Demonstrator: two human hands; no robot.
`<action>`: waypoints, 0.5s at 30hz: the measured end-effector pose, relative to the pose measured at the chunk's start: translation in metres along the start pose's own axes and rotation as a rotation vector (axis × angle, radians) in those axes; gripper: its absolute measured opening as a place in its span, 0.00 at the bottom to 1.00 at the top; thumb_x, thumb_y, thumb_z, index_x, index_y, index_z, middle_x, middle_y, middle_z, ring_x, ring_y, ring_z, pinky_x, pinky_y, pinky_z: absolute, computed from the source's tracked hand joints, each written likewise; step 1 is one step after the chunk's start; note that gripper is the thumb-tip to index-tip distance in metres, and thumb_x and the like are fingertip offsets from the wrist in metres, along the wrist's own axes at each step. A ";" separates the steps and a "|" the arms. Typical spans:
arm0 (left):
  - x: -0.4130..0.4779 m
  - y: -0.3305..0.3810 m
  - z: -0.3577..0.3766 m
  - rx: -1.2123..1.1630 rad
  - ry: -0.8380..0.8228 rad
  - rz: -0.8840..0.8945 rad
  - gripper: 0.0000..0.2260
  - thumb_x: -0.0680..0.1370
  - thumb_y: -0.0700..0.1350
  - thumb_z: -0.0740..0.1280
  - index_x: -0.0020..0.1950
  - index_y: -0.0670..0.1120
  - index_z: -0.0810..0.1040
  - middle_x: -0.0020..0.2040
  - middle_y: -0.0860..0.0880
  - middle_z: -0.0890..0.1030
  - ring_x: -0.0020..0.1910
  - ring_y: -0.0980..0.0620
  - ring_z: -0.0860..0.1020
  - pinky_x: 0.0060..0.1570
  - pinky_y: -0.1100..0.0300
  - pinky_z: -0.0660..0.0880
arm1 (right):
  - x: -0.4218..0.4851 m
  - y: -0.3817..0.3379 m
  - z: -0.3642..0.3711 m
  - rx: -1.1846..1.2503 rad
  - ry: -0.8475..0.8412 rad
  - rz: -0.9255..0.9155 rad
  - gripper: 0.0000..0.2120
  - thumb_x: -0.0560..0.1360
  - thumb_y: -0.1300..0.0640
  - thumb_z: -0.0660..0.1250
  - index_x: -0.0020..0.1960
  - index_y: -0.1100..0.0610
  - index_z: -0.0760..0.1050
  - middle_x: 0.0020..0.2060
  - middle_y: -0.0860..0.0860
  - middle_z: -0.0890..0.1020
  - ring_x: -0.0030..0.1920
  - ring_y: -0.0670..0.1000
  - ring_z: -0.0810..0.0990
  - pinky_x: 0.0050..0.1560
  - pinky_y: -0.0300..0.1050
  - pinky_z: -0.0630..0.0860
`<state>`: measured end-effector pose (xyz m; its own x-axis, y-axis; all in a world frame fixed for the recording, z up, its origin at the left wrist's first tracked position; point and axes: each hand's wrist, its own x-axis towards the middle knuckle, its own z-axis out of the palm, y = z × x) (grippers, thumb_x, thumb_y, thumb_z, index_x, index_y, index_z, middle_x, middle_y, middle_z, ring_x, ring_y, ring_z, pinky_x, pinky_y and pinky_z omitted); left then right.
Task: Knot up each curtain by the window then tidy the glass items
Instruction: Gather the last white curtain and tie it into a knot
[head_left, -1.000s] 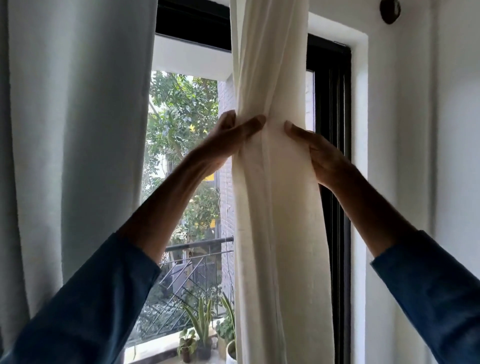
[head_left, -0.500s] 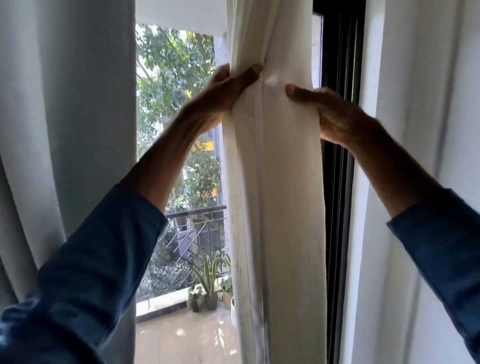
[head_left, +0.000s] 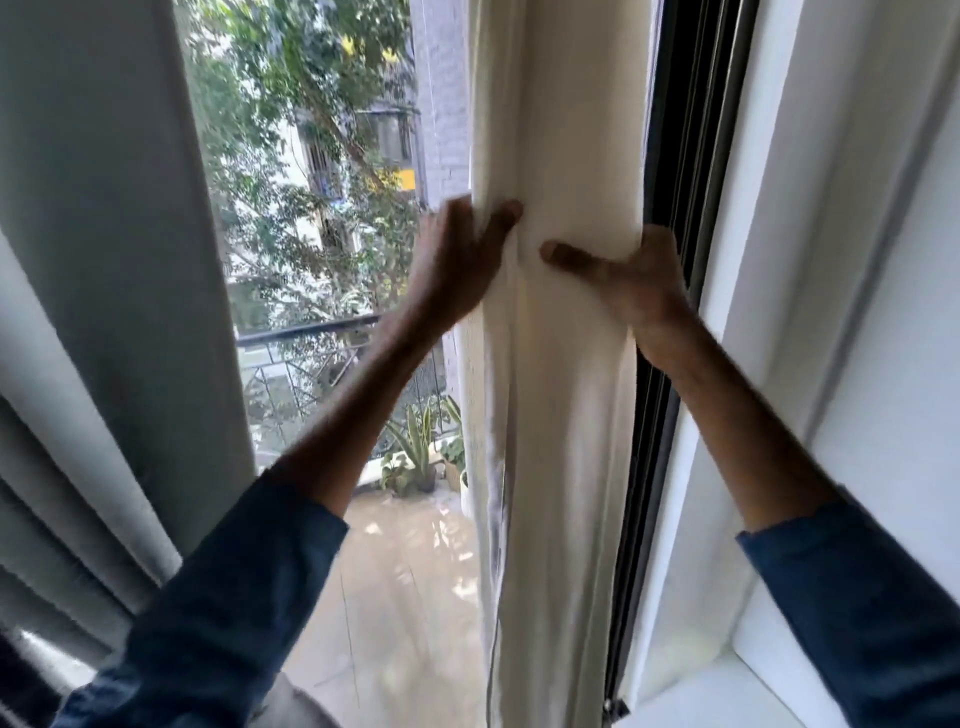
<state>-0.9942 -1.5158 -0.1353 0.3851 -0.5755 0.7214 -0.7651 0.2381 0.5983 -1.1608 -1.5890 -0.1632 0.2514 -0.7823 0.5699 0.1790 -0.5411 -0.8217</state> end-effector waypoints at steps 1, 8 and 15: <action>-0.017 -0.011 0.007 0.048 -0.025 -0.007 0.21 0.78 0.59 0.66 0.38 0.42 0.75 0.36 0.40 0.80 0.37 0.42 0.80 0.35 0.47 0.76 | -0.011 0.018 0.002 0.002 0.033 0.034 0.21 0.62 0.52 0.85 0.51 0.60 0.85 0.42 0.51 0.88 0.42 0.51 0.88 0.42 0.48 0.84; -0.140 -0.078 0.066 0.209 -0.171 -0.122 0.22 0.83 0.56 0.61 0.46 0.37 0.79 0.42 0.31 0.81 0.44 0.31 0.79 0.40 0.45 0.74 | -0.103 0.139 0.011 0.032 0.153 0.393 0.18 0.64 0.52 0.83 0.47 0.62 0.85 0.38 0.53 0.87 0.37 0.50 0.86 0.40 0.49 0.84; -0.211 -0.108 0.092 0.305 -0.278 -0.197 0.20 0.84 0.53 0.59 0.50 0.35 0.76 0.45 0.31 0.80 0.46 0.30 0.77 0.41 0.46 0.69 | -0.177 0.200 0.005 -0.024 0.183 0.523 0.10 0.66 0.54 0.83 0.39 0.58 0.84 0.30 0.46 0.85 0.31 0.46 0.83 0.31 0.40 0.78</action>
<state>-1.0404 -1.4919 -0.3837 0.4174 -0.7849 0.4579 -0.8240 -0.1145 0.5550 -1.1646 -1.5573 -0.4284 0.1312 -0.9883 0.0777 0.0524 -0.0713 -0.9961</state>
